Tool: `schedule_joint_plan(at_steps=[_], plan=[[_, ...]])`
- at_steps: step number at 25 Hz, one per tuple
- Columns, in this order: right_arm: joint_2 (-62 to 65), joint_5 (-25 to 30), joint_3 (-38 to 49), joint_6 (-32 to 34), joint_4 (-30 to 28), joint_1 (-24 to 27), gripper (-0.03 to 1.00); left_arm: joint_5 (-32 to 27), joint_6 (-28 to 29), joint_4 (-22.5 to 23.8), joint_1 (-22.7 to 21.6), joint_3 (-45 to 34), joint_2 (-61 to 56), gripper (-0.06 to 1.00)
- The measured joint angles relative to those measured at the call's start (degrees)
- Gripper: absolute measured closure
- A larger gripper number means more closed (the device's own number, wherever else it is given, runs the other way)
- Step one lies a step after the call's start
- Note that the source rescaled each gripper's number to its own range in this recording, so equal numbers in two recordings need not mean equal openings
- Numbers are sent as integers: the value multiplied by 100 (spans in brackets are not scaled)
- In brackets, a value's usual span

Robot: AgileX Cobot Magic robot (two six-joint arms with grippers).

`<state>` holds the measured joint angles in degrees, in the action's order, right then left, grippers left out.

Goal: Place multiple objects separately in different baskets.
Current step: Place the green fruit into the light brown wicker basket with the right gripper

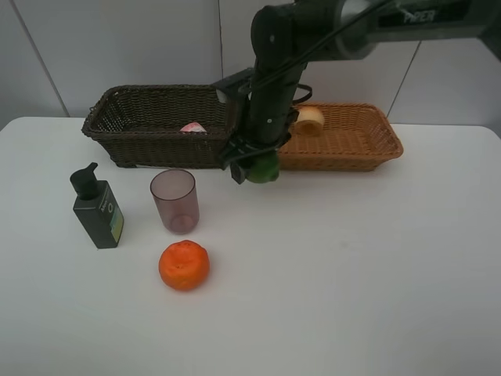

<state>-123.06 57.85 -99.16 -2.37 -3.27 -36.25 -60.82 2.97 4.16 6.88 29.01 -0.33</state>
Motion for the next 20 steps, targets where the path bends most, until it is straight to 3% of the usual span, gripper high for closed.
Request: schedule_joint_plan(at_steps=[2, 6, 12, 20], plan=[[172, 91, 0, 746, -59, 213, 53, 0, 0, 0, 0, 0, 0, -3], [326, 159, 0, 1343, -203, 668, 53, 0, 0, 0, 0, 0, 0, -3], [334, 1, 0, 1437, -323, 1216, 53, 0, 0, 0, 0, 0, 0, -3], [268, -1185, 0, 1480, -595, 2021, 53, 0, 0, 0, 0, 0, 0, -3]])
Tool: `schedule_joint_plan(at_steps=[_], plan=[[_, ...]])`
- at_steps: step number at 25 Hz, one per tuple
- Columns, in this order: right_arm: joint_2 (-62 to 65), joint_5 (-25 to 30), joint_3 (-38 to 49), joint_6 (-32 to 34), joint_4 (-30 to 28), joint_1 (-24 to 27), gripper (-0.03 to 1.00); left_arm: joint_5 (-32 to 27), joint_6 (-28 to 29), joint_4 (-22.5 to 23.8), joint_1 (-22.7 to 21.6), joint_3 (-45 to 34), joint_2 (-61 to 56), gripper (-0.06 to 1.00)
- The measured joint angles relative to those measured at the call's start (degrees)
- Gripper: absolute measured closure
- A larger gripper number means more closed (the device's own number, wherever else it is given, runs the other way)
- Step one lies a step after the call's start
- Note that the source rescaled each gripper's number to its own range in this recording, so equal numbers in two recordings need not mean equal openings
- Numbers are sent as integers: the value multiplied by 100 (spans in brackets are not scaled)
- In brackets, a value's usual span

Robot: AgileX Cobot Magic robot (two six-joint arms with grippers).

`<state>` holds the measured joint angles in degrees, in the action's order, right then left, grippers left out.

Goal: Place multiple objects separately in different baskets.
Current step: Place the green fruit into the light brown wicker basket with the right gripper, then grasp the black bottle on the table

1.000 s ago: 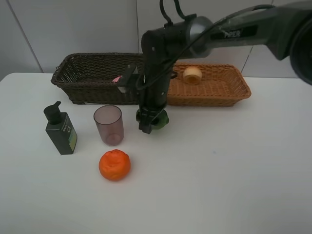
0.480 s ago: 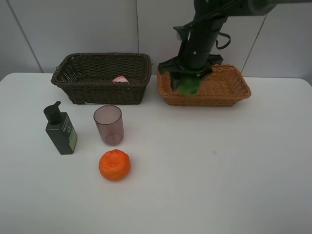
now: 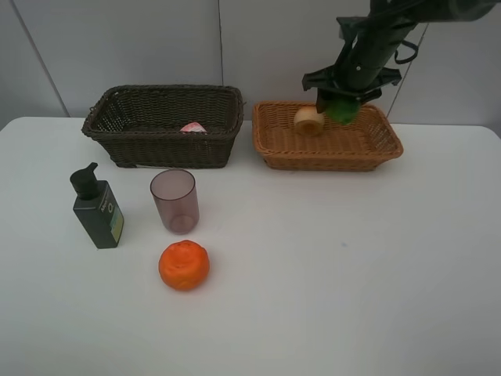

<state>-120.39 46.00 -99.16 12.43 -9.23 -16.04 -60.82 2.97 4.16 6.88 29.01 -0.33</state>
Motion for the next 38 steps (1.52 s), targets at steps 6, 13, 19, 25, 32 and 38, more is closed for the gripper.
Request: schedule_joint_plan(at_steps=[6, 13, 19, 25, 32, 38], plan=[[-416, -570, 0, 0, -1, 233, 53, 0, 0, 0, 0, 0, 0, -3], [-826, -711, 0, 0, -7, 274, 53, 0, 0, 0, 0, 0, 0, -3], [-887, -738, 0, 0, -14, 274, 36, 0, 0, 0, 0, 0, 0, -3], [-877, -749, 0, 0, -20, 274, 0, 0, 0, 0, 0, 0, 0, -3], [-428, -399, 0, -5, -20, 174, -2, 0, 0, 0, 0, 0, 0, -3], [-35, 281, 0, -426, 23, -208, -2, 0, 0, 0, 0, 0, 0, -3]])
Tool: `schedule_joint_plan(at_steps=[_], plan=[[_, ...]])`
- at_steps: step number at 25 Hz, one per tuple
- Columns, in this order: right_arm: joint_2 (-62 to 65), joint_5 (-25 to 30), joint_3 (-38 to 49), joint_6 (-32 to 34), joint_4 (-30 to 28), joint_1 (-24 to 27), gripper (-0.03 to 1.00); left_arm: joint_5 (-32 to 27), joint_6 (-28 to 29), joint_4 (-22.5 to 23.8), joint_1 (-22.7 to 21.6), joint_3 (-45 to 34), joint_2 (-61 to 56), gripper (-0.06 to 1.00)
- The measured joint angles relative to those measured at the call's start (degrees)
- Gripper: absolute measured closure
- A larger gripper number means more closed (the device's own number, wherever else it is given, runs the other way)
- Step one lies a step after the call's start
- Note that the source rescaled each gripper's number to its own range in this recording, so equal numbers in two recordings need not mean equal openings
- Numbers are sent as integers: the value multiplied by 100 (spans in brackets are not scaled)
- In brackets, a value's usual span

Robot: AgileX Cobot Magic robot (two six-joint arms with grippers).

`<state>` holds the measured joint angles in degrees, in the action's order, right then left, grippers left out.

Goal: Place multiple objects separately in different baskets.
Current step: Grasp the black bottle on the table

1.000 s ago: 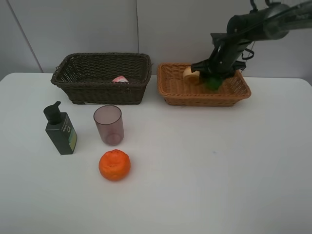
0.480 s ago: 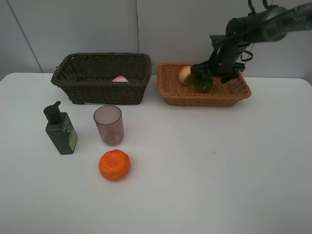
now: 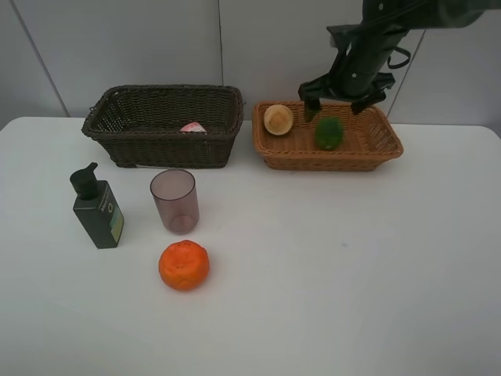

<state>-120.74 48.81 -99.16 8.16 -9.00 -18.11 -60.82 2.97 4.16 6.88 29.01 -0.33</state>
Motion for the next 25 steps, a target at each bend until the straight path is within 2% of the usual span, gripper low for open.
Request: schedule_joint_plan(at_steps=[9, 13, 17, 25], plan=[[396, 1150, 8, 40, 270, -852, -3, 0, 0, 0, 0, 0, 0, -3], [854, 1114, 570, 253, 427, -949, -3, 0, 0, 0, 0, 0, 0, -3], [1629, 942, 1622, 274, 452, -547, -3, 0, 0, 7, 0, 0, 0, -3], [3991, 915, 3491, 279, 404, 824, -3, 0, 0, 18, 0, 0, 0, -3]])
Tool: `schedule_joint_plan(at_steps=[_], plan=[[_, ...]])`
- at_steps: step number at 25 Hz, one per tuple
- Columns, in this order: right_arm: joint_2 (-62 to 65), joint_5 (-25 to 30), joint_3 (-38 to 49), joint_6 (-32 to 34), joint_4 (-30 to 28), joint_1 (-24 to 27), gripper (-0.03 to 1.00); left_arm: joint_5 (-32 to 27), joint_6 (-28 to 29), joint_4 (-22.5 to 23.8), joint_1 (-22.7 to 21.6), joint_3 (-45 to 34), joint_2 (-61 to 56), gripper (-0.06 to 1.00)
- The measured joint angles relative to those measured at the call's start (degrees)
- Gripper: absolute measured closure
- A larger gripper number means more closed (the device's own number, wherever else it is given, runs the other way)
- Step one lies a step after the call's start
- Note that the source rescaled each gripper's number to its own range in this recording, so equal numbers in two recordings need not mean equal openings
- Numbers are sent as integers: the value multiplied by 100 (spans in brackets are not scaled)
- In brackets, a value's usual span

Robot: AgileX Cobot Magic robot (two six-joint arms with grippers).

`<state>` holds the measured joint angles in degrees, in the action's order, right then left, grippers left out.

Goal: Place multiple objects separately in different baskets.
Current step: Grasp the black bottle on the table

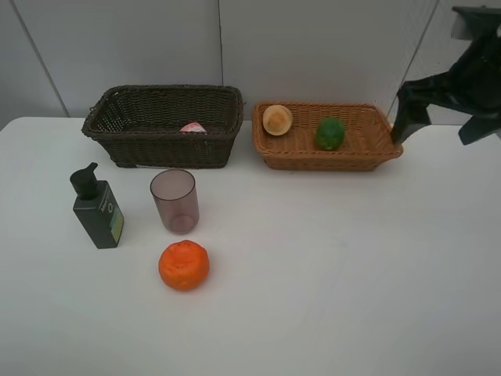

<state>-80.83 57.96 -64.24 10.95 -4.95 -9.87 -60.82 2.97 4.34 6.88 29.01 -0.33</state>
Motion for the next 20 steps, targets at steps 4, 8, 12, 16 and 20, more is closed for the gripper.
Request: schedule_joint_plan(at_steps=[4, 8, 12, 16, 20], plan=[[1454, 30, 802, 0, -17, 349, -3, 0, 0, 0, 0, 0, 0, -3], [3104, 134, 1416, -5, -12, 355, -3, 0, 0, 0, 0, 0, 0, -3], [4691, 388, 1757, -134, 0, 355, -3, 0, 0, 0, 0, 0, 0, -3], [5904, 818, 1999, -503, 24, 355, -3, 0, 0, 0, 0, 0, 0, -3], [6816, 917, 2262, -564, 183, 355, -3, 0, 0, 0, 0, 0, 0, -3]])
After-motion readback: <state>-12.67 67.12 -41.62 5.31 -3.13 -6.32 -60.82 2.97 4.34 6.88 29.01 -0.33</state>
